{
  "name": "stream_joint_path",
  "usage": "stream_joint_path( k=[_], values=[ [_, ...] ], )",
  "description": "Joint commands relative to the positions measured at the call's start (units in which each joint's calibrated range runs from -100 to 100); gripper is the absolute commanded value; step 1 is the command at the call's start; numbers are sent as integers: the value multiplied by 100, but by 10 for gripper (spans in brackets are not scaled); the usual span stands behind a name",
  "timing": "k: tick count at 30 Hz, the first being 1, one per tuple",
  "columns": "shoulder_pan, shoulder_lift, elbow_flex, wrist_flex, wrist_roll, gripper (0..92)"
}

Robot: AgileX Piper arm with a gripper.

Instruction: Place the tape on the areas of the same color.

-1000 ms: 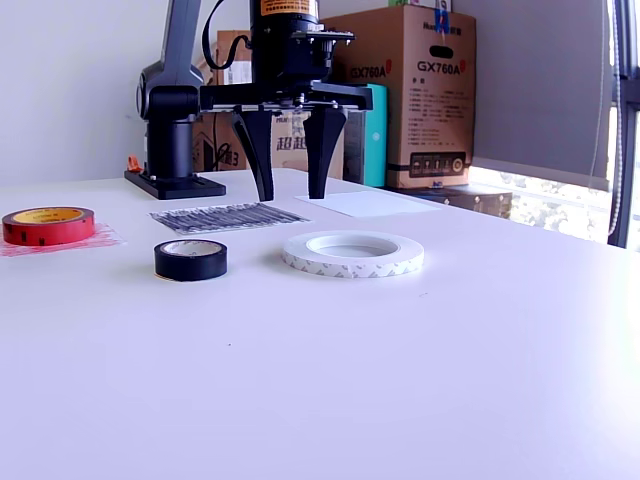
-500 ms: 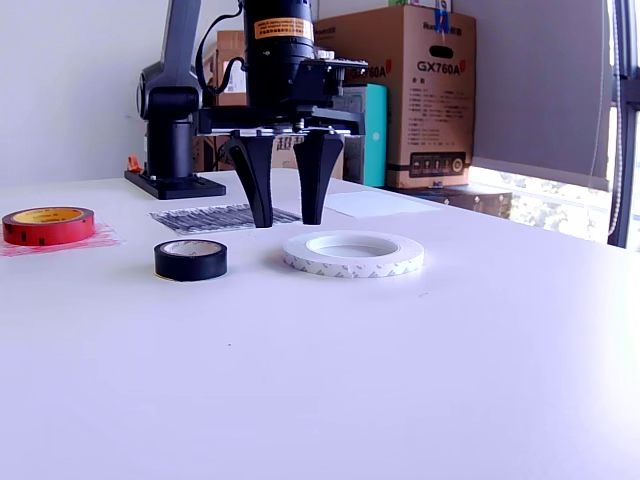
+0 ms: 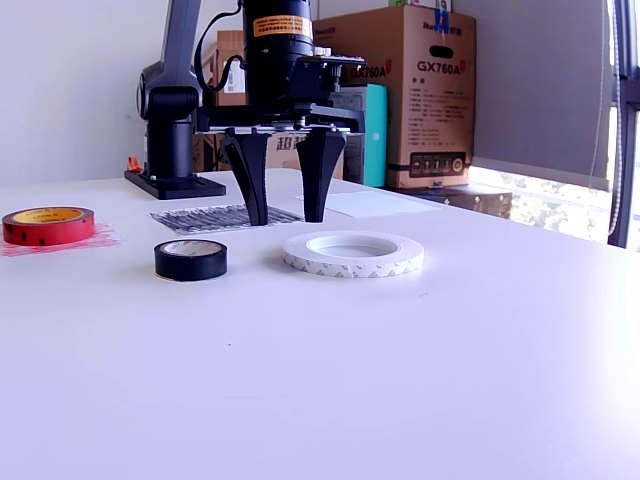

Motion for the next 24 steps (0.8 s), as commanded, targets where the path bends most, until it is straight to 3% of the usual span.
stream_joint_path(
  k=[1,24],
  values=[
    [62,-33,172,1,-25,594],
    [173,126,527,-127,-1,591]
  ],
)
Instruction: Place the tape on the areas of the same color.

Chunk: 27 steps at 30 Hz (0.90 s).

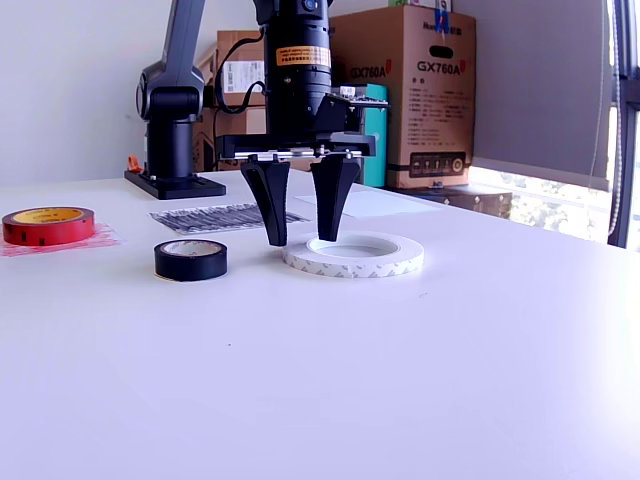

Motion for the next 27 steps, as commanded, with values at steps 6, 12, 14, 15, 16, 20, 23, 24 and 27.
stream_joint_path(
  k=[6,12,14,15,16,20,23,24,27],
  values=[
    [-103,113,-65,-1,-9,590],
    [-111,113,-47,-1,-9,589],
    [-111,113,-47,-1,-9,589],
    [-111,113,-47,-1,-9,589],
    [-111,113,-47,-1,-9,588],
    [-111,113,-47,-1,-17,588],
    [-111,113,-47,-1,-17,555],
    [-111,113,-47,-1,-25,514],
    [-111,113,-47,-1,-25,283]
  ],
)
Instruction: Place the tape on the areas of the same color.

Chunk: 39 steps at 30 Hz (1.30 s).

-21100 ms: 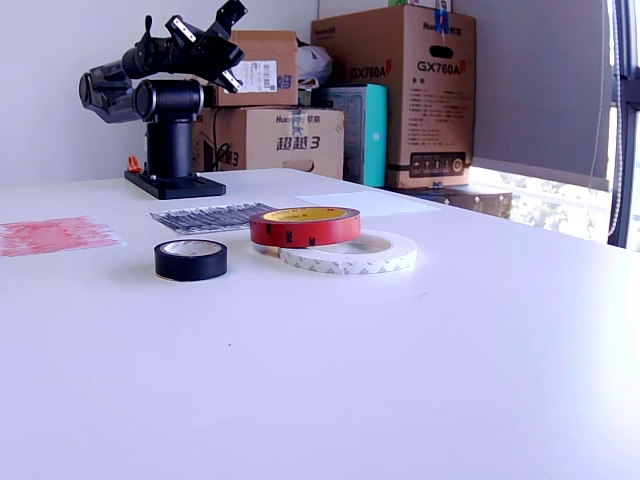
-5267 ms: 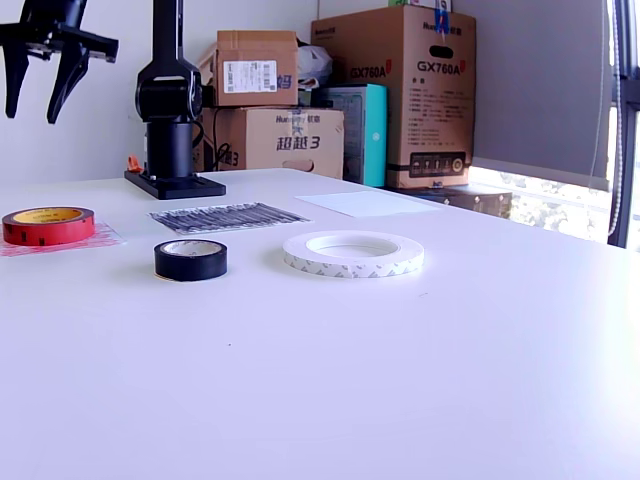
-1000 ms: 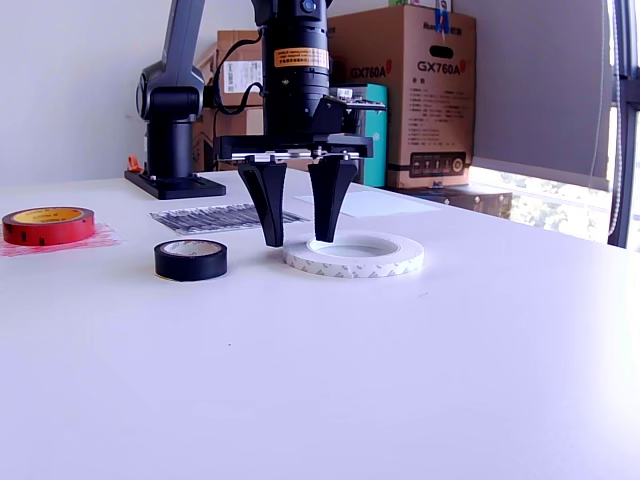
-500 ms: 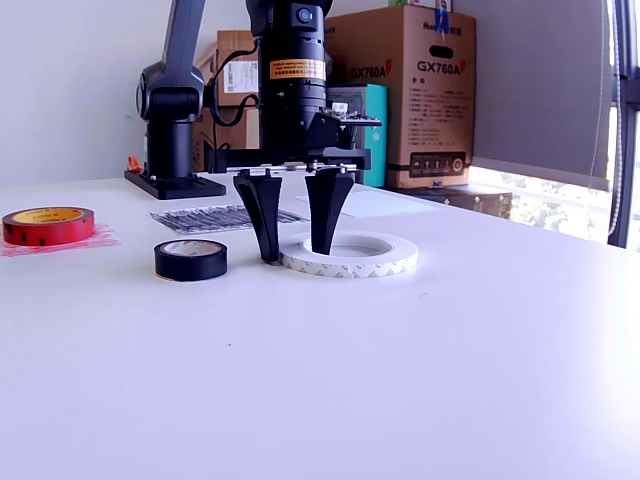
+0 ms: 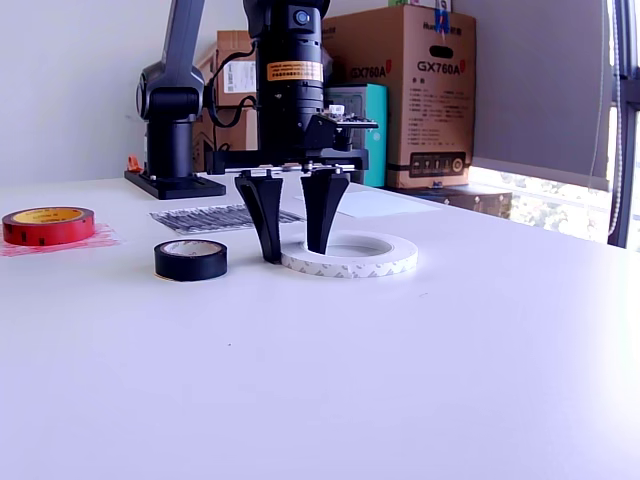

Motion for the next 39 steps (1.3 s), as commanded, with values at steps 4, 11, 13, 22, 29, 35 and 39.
stream_joint_path(
  k=[4,11,13,22,29,35,39],
  values=[
    [-33,-45,-43,16,-15,8],
    [-33,-45,-52,16,-15,0],
    [-64,-64,-88,16,-15,0],
    [-419,-429,-488,33,-113,0],
    [-246,-1392,-515,24,-793,0],
    [552,-1869,-506,16,-760,0],
    [1238,-2094,-433,16,-547,0]
  ],
)
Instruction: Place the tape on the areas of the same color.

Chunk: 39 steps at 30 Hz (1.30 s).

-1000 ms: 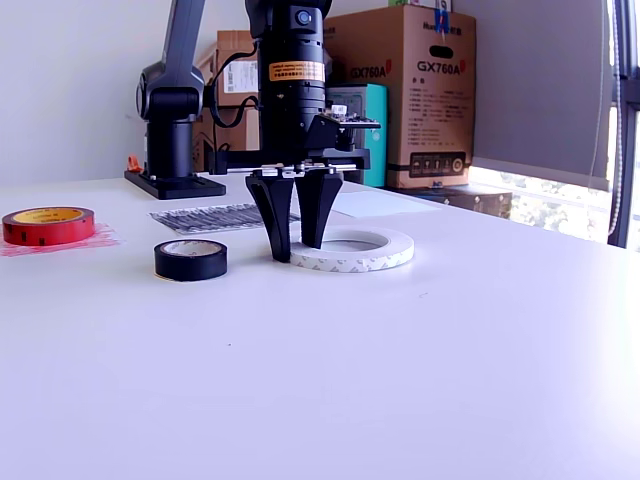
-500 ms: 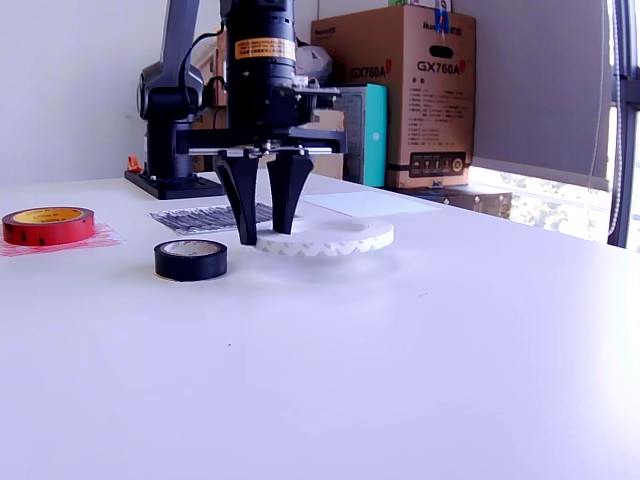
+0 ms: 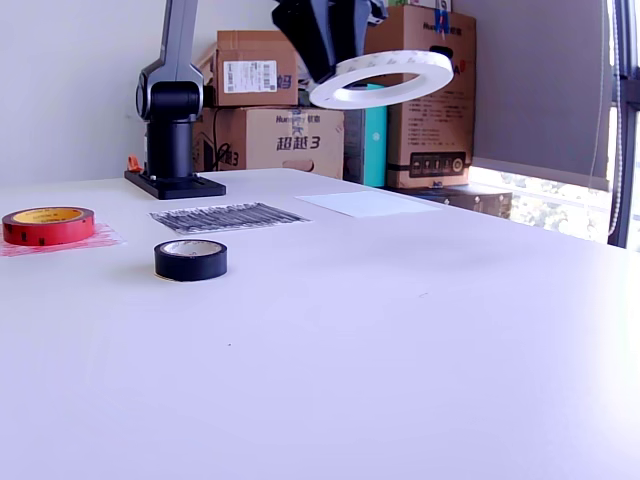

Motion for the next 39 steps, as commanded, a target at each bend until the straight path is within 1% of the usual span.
stream_joint_path(
  k=[1,6,11,16,21,31,35,39],
  values=[
    [1132,-192,55,-19,385,0],
    [1905,-201,301,-10,664,0],
    [2458,-248,1100,-27,778,0],
    [2789,-266,2127,-664,918,0],
    [2845,-341,2836,-1088,877,0],
    [2837,-1202,4272,-1656,729,0],
    [2695,-1249,4408,-1690,713,0],
    [2537,-1249,4499,-1690,566,0]
  ],
)
